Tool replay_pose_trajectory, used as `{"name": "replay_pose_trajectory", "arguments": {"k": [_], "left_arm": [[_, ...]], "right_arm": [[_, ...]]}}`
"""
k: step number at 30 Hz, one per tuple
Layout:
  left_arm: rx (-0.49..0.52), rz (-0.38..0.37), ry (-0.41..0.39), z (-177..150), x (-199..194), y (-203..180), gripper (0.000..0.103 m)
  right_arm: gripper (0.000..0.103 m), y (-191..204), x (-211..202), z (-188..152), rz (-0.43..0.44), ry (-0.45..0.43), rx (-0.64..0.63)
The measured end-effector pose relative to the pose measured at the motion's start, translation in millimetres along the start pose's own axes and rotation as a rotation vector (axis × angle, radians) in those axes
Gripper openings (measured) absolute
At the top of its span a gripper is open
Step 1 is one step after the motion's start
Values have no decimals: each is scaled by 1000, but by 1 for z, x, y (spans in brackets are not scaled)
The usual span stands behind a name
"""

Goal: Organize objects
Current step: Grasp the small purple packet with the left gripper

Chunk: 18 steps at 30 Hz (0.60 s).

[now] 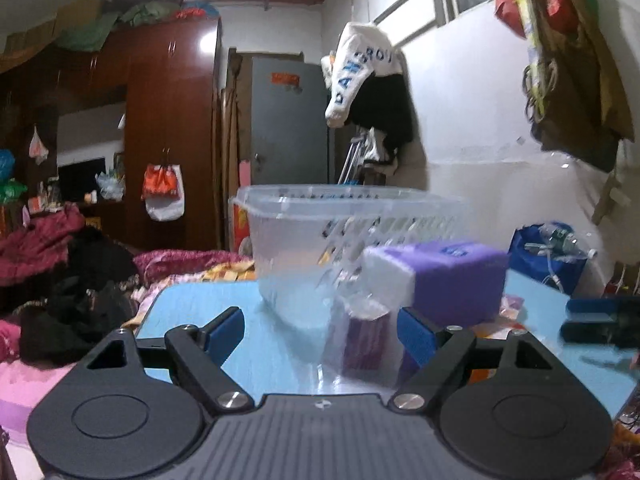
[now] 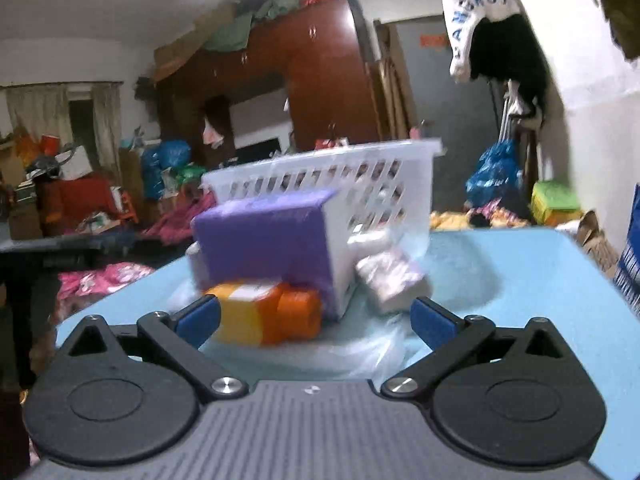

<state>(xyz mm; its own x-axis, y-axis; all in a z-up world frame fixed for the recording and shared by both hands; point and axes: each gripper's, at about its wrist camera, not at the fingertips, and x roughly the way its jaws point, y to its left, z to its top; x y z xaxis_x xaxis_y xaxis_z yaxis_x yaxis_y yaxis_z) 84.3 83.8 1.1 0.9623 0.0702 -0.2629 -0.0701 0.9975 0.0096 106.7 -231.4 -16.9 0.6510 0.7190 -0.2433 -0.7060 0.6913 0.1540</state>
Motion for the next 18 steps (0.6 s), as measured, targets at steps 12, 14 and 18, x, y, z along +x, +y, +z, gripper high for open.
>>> {"name": "replay_pose_trajectory", "arguments": {"k": [12,14,18], "left_arm": [[9,-47,177,-4,46,2,84],[32,-32,188,-3,50,-3,83],[45,-10,200,-2,56,-4,78]], "right_arm": [[66,-34,72,21,-54,266,-57],[57,-40,79,20,-27,303,-12],[54,-41,73,15,-25,305,3]]}}
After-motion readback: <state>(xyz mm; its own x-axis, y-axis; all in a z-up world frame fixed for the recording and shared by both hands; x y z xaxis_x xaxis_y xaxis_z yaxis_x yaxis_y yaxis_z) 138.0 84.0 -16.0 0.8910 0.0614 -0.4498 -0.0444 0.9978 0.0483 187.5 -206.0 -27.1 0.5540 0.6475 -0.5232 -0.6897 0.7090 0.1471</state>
